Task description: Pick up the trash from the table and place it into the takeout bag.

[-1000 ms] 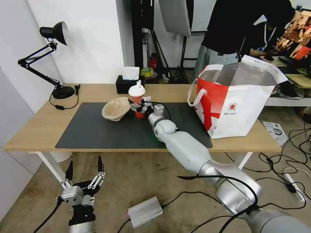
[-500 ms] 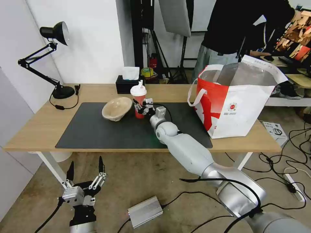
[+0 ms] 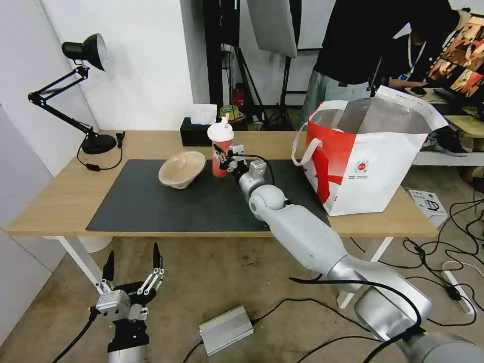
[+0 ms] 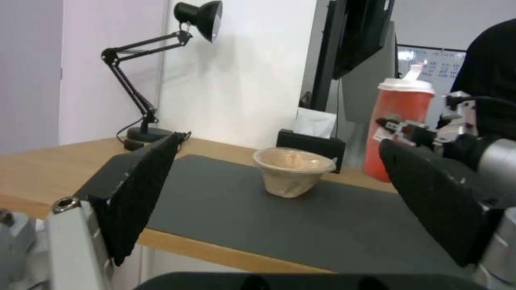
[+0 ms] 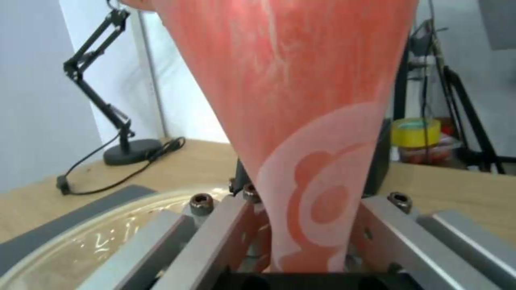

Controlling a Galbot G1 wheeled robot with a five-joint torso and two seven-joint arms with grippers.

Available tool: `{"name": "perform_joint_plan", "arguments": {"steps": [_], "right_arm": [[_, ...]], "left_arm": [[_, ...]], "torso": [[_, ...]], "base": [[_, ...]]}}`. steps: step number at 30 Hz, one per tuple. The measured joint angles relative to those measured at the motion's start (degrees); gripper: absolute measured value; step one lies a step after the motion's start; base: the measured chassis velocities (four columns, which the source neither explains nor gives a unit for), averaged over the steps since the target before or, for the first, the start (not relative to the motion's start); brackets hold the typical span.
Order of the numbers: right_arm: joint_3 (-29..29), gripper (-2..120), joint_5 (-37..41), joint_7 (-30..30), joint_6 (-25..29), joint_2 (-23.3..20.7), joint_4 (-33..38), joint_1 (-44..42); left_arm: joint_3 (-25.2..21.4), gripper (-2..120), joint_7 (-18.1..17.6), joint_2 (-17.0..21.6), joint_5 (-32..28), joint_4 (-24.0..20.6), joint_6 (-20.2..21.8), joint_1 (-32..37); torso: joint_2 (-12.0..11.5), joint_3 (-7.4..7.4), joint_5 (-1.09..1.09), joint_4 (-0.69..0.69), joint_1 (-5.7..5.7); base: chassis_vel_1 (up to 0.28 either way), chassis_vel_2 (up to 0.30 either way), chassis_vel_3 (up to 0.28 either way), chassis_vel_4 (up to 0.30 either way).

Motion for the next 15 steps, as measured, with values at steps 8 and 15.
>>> {"name": "perform_joint_plan", "arguments": {"steps": [8,15], "right_arm": [[1.16,6,3.03,1.29,-1.42,-5.32,5.37,1.95],[1.49,6,6.44,2.42,-2.88,-8.24,8.14,3.99]], "left_arm": [[0.04,100,-0.03,0.02,-0.06,-0.12,0.0,-0.29],[0.08,100,-0.03,0.03,-0.1,-0.34,0.0,-0.59]], "torso": [[0.0,0.0,0.0,-0.01,0.0],[0.0,0.0,0.0,0.0,0.0]], "base": [[0.0,0.0,0.0,0.0],[0.0,0.0,0.0,0.0]]}}
